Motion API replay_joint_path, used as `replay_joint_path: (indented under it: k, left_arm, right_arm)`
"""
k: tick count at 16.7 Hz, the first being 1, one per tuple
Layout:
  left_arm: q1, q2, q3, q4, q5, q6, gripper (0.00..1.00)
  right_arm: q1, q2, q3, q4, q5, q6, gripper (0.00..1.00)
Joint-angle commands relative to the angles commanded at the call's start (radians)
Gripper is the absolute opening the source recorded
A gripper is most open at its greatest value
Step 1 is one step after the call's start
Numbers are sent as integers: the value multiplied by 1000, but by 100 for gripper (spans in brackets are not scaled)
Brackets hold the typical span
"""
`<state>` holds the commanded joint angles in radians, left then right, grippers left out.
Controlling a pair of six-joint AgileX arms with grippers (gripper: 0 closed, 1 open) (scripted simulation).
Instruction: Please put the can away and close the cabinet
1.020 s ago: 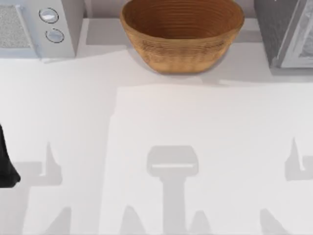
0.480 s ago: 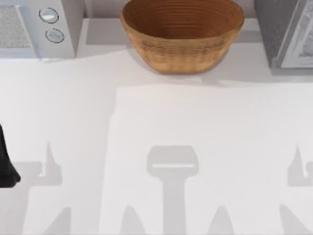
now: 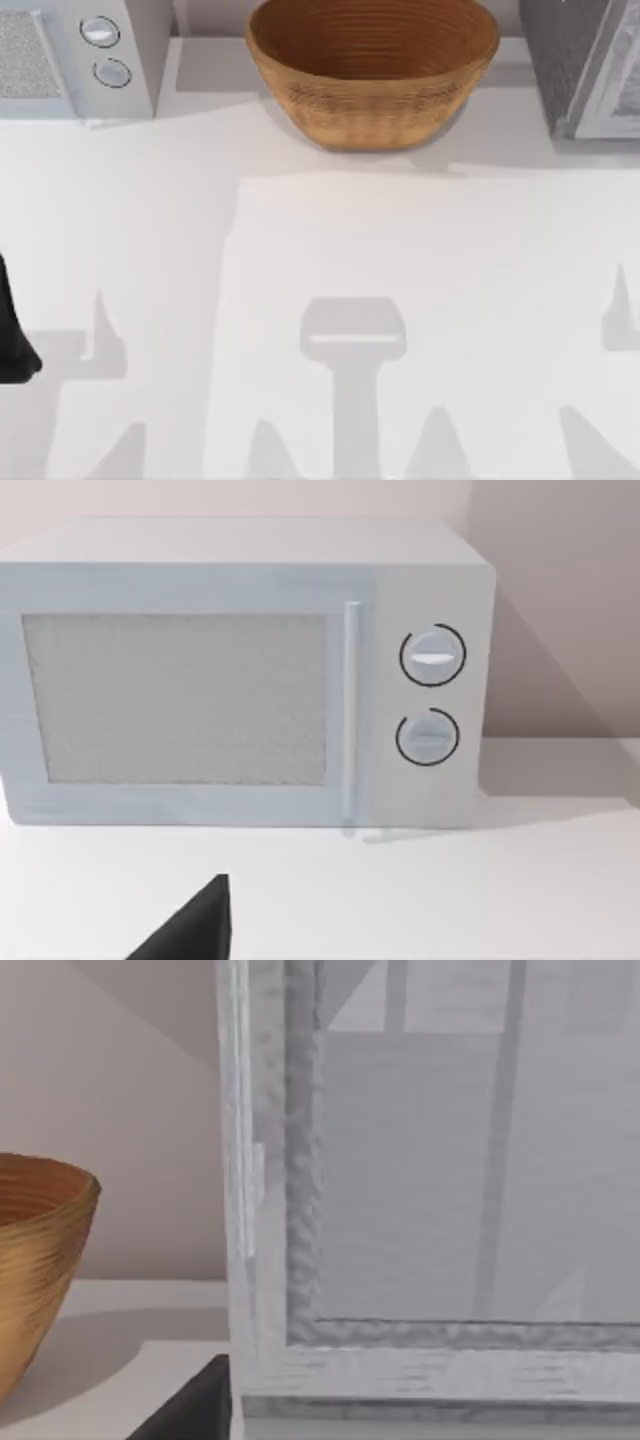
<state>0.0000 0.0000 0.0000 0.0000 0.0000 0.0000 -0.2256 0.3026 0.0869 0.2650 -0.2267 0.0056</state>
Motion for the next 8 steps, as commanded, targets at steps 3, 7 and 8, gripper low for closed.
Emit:
replay_joint_path:
  k: [3, 7, 8]
  left_arm:
    - [0, 0, 0, 0, 0, 0, 100]
    - [0, 0, 0, 0, 0, 0, 100]
    - [0, 0, 0, 0, 0, 0, 100]
  right_arm:
    - [-173, 258, 61, 202, -166, 1, 100]
    - [-417, 643, 147, 486, -403, 4, 100]
    - [-474, 737, 167, 554, -460, 6, 100]
